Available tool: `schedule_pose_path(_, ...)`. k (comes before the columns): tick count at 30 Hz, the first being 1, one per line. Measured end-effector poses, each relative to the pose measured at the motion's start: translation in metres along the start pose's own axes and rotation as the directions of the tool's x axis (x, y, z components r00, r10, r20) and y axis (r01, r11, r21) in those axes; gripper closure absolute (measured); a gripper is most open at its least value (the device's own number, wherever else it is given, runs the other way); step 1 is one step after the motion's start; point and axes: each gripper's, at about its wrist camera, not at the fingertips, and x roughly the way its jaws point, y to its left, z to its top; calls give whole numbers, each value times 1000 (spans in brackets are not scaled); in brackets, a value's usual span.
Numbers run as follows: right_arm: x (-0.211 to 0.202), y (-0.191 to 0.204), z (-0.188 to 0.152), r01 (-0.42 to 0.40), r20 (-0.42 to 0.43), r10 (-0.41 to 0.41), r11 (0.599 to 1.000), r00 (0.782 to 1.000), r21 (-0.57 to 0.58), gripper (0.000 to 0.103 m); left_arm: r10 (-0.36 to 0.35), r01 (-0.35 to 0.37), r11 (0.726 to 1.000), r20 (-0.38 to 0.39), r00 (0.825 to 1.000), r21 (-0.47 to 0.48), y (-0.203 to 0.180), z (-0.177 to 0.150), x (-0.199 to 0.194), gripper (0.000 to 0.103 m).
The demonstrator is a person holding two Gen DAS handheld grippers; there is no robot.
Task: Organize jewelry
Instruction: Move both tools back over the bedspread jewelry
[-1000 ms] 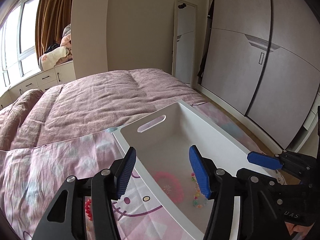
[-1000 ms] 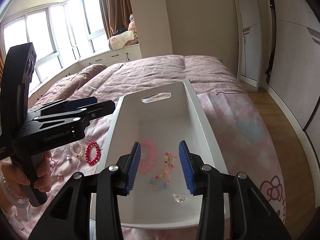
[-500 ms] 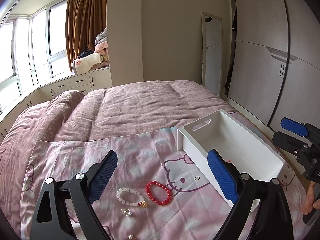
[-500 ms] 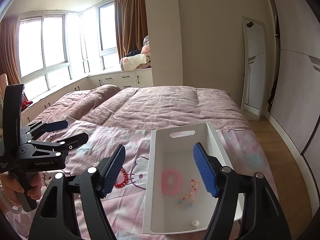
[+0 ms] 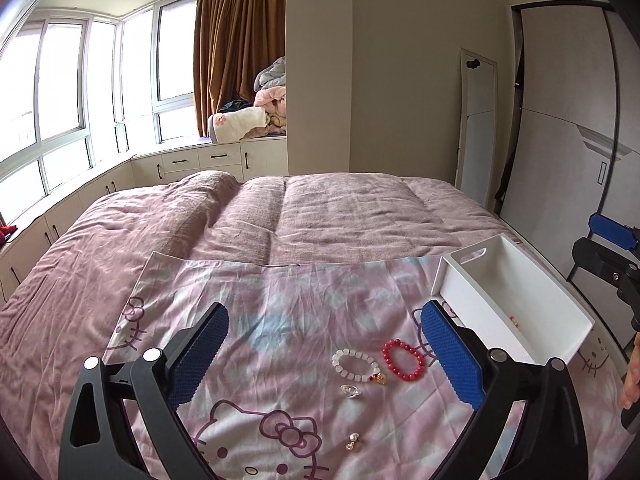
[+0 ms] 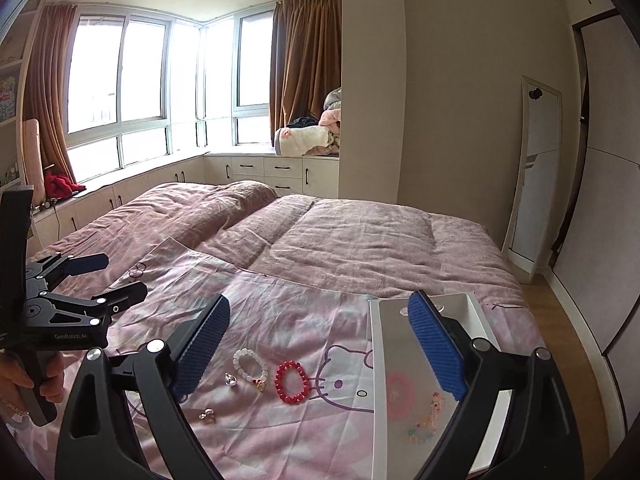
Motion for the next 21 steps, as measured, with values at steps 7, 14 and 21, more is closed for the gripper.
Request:
schedule_pose_path(7,40,32,-9,-11,-45,8,999,999,-51,9,52,-54,998,-59,997,-24,31,-24,35,4)
schedule_pose_path(14,98,41,-38,-29,-161,21,998,987,-48,9,53,-51,998,-128,990,22,31,-46,85,4)
schedule_pose_path(21,142,44,-69,-49,-261,33,997,965,-57,16,8,10,995,-172,985,103,10,-59,130,4)
